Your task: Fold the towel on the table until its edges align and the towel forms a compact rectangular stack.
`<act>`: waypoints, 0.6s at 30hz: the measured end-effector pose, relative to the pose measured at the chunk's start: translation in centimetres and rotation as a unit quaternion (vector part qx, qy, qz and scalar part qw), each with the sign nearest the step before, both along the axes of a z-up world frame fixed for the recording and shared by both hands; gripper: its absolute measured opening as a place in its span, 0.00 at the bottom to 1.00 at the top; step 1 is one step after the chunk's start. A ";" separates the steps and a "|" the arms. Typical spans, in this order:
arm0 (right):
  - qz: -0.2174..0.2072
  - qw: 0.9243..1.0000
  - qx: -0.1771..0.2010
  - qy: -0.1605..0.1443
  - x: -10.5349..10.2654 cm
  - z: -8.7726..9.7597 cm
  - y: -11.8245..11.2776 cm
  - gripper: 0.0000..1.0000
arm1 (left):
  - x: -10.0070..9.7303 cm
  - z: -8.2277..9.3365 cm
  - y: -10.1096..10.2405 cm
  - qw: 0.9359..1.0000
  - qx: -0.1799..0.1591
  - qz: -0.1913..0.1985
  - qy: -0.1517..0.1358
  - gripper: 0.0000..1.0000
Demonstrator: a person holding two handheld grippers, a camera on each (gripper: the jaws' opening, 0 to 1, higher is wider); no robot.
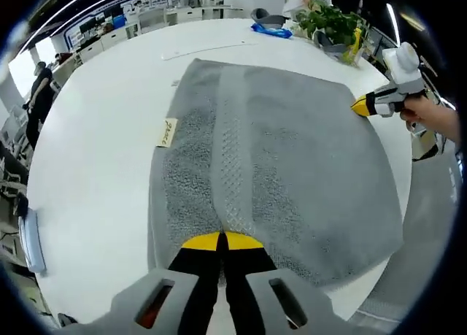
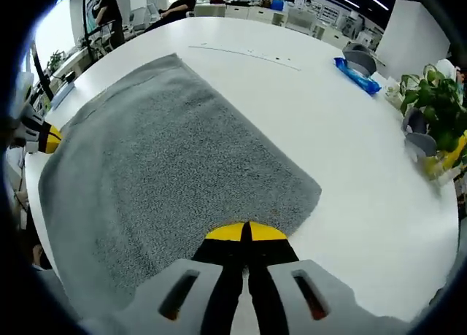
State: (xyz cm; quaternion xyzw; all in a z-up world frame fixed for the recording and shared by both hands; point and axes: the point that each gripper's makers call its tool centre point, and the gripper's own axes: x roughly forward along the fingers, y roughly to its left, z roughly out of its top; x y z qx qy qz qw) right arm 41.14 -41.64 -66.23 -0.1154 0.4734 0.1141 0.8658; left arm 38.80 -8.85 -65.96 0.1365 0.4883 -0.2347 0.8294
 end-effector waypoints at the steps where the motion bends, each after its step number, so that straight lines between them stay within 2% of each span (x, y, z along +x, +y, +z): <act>1: -0.004 1.000 0.005 0.001 -0.1 0.0 -0.1 0.00 | 0.0 0.0 0.0 1.000 0.000 0.000 0.000 0.01; 7: -0.003 1.000 0.006 0.000 -0.5 0.0 0.1 0.00 | 0.0 0.0 0.2 1.000 -0.011 0.007 -0.003 0.01; 18: 0.000 1.000 -0.004 -0.003 -1.1 0.0 0.2 0.00 | 0.5 0.0 0.1 1.000 0.000 -0.004 -0.009 0.01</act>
